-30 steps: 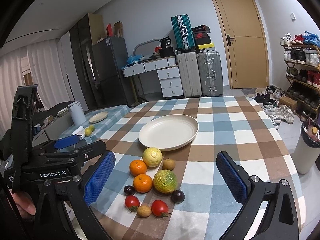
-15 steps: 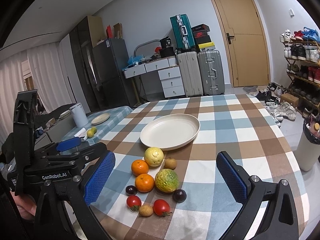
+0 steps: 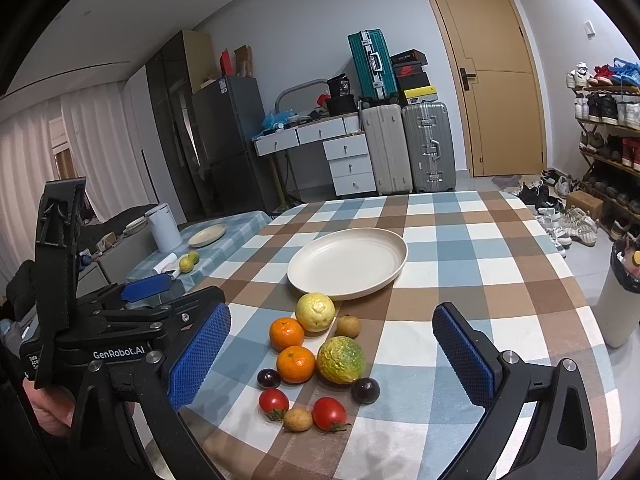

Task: Organize fruits

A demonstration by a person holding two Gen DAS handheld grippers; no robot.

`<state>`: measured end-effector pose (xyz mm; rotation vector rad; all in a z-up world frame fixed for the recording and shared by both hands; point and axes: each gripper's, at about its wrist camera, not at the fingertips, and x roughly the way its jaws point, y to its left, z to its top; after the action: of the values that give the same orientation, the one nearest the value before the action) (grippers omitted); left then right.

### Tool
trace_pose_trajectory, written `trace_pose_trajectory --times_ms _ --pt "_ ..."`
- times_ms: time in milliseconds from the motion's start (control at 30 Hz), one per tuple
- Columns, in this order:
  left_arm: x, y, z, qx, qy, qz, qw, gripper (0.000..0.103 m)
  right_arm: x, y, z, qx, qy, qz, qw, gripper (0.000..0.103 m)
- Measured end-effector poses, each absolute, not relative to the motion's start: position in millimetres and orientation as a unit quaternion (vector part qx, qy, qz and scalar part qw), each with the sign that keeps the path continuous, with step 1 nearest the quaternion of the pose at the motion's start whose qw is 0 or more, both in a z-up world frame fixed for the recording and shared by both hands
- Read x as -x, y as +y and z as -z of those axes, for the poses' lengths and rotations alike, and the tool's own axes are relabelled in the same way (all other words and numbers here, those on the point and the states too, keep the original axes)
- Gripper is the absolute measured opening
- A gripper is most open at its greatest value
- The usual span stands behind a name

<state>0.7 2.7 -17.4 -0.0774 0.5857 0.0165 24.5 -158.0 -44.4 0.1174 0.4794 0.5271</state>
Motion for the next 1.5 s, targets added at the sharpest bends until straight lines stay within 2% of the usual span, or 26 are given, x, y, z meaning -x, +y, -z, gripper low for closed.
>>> trace_pose_trajectory --times_ms 567,1167,1333,1500 --pt "-6 11 23 0.049 0.298 -0.006 0.953 0.102 -30 -155 53 -0.064 0.254 -0.275 0.925 0.103" --pt "-57 39 61 0.06 0.351 0.007 0.934 0.102 -88 -143 114 -0.096 0.35 -0.305 0.88 0.103" --pt "-71 46 71 0.074 0.369 0.011 0.926 0.102 -101 -139 124 -0.104 0.368 -0.32 0.867 0.097" --pt "-83 52 81 0.082 0.381 0.016 0.921 0.102 -113 -137 134 -0.123 0.397 -0.332 0.847 0.084"
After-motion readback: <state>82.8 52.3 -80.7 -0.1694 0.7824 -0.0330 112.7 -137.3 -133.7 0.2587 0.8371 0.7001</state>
